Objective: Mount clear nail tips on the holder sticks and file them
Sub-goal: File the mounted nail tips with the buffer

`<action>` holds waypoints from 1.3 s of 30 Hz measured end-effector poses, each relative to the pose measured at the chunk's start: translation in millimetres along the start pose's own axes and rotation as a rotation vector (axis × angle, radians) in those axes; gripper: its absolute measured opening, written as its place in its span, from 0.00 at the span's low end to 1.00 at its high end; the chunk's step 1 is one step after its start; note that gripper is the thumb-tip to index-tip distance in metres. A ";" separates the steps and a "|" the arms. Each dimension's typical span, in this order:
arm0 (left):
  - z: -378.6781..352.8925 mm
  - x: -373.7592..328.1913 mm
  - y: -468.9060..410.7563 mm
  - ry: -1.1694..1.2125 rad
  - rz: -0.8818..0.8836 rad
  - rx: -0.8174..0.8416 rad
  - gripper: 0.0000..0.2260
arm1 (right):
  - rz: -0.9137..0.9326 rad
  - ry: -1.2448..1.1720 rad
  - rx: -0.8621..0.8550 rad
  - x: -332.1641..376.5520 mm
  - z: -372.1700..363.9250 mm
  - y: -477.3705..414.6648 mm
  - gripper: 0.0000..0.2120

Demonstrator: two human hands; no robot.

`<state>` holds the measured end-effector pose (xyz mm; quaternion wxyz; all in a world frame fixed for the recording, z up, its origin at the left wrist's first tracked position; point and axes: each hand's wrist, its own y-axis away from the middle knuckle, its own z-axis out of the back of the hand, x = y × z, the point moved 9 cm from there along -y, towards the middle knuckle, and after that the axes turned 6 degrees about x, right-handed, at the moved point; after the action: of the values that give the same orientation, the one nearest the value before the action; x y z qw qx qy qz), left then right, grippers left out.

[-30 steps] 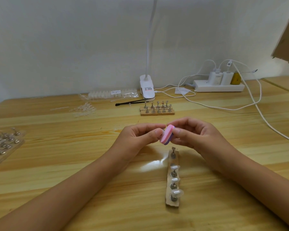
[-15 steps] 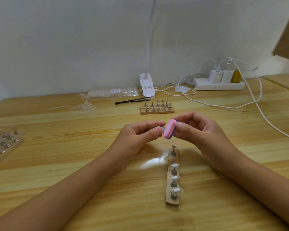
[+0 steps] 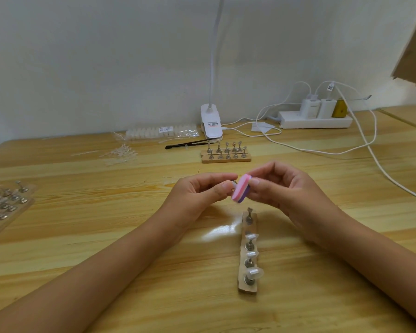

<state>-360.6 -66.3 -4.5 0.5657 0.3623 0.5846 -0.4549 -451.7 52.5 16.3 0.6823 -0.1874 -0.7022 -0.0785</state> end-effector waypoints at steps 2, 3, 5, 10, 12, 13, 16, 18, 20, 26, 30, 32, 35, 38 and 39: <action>0.2 -0.1 0.0 0.012 0.000 -0.002 0.16 | -0.029 0.053 0.057 -3.9 -8.1 0.4 0.12; 0.1 -0.5 0.0 0.018 -0.001 0.001 0.16 | -0.011 0.055 0.032 -2.5 -7.3 0.2 0.12; -0.4 -1.7 0.1 0.027 -0.004 0.007 0.16 | 0.048 0.021 -0.079 2.7 1.7 0.6 0.13; 0.4 -2.4 -0.3 0.054 -0.020 -0.016 0.15 | -0.028 0.059 0.029 -4.1 -6.1 0.7 0.12; 1.3 -3.9 -0.2 0.070 -0.037 -0.020 0.12 | -0.021 0.059 0.013 -3.2 -5.7 -0.1 0.13; 0.7 -5.1 0.0 0.067 -0.045 -0.012 0.10 | -0.002 0.039 -0.020 -1.0 -3.2 -0.6 0.13; -1.9 -6.8 0.8 0.063 -0.055 0.011 0.05 | 0.019 0.005 -0.059 1.7 0.5 0.0 0.14; -2.7 -6.5 0.8 0.076 -0.055 0.016 0.05 | 0.005 0.012 -0.012 0.1 -4.2 0.5 0.13; -2.4 -6.3 0.6 0.091 -0.047 0.015 0.05 | 0.007 0.011 -0.003 0.3 -6.7 0.3 0.13; -5.0 -5.5 0.5 0.102 -0.027 0.047 0.08 | 0.041 -0.036 -0.061 4.3 -0.7 1.1 0.12; -4.2 -6.5 1.3 0.143 -0.020 0.031 0.06 | -0.006 0.014 0.015 0.1 -11.0 1.4 0.13; -4.0 -7.3 1.3 0.149 -0.021 0.029 0.06 | 0.014 0.025 -0.004 3.0 -10.8 1.9 0.13; -3.2 -5.8 0.4 0.149 -0.014 0.022 0.04 | 0.055 0.018 -0.070 9.1 -5.0 3.2 0.14; -3.5 -4.2 -0.8 0.150 -0.013 0.031 0.02 | 0.025 0.019 -0.026 6.8 -9.1 3.1 0.14; -3.6 -3.9 -1.1 0.156 -0.014 0.033 0.03 | 0.009 0.025 0.001 4.9 -12.3 2.9 0.13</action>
<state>-362.5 -63.0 -0.8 0.5090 0.4018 0.6219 -0.4390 -439.2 51.4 21.4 0.6914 -0.1895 -0.6928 -0.0775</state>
